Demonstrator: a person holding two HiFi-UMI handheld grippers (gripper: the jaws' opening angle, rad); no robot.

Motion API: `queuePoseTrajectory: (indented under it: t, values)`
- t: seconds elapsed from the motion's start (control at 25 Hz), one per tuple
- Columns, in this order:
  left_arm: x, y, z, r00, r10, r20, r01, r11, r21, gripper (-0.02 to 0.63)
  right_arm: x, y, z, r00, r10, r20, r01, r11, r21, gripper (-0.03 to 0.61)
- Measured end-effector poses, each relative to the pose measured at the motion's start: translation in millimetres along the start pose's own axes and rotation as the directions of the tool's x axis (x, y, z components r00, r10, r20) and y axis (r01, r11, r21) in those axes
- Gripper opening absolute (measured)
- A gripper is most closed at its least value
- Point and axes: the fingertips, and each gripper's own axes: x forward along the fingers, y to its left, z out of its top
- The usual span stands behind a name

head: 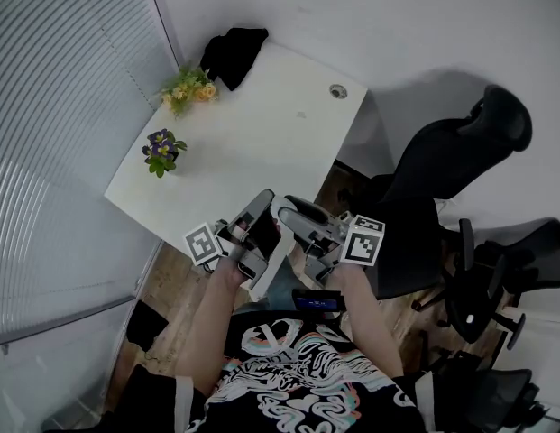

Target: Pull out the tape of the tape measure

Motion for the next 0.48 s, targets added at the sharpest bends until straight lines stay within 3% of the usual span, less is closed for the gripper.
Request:
queuePoseTrajectory:
  t: [0.48]
  values:
    - [0.1,-4.3,0.5,1.000,0.008,-0.006,-0.008,1.000,0.019,0.003,0.2,-0.1,3.1,0.999,0.004,0.032,-0.006,0.998,0.062,0.221]
